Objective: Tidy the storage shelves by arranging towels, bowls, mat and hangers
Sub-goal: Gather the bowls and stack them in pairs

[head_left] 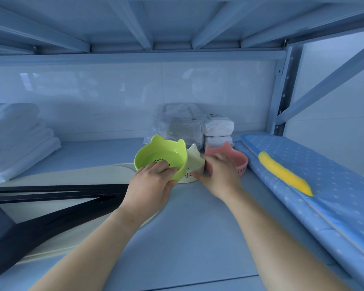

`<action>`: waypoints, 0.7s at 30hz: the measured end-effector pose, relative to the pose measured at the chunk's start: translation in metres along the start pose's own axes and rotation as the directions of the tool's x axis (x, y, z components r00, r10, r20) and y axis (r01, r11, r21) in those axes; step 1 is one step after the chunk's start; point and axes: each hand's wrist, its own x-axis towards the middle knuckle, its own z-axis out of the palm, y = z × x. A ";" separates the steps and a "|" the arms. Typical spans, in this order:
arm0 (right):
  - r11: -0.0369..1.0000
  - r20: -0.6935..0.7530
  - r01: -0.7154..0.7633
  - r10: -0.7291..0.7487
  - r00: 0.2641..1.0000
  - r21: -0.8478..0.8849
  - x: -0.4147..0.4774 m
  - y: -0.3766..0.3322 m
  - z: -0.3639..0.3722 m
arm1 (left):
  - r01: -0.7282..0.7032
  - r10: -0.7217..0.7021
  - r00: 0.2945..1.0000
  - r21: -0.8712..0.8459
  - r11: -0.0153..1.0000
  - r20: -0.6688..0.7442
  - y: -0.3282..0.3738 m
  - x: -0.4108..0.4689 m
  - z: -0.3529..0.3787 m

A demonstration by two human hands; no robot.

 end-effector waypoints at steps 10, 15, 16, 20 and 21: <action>0.940 -0.088 0.282 -0.269 0.959 0.191 0.000 -0.009 -0.017 | 0.050 -0.050 0.999 -0.043 0.998 0.001 0.008 0.036 0.016; 0.953 -0.050 0.216 -0.210 0.976 0.210 0.002 -0.002 -0.021 | 0.020 -0.019 1.000 -0.040 0.999 0.024 0.014 0.040 0.030; 0.955 -0.040 0.209 -0.205 0.978 0.209 0.003 0.000 -0.021 | -0.004 0.005 1.000 -0.024 1.000 0.024 0.015 0.039 0.032; 0.957 -0.029 0.196 -0.195 0.980 0.214 0.004 0.004 -0.017 | -0.055 0.054 0.998 -0.012 0.998 -0.015 0.015 0.039 0.038; 0.957 -0.035 0.197 -0.194 0.980 0.211 0.005 0.005 -0.016 | -0.043 0.042 0.999 -0.040 0.998 -0.020 0.014 0.039 0.039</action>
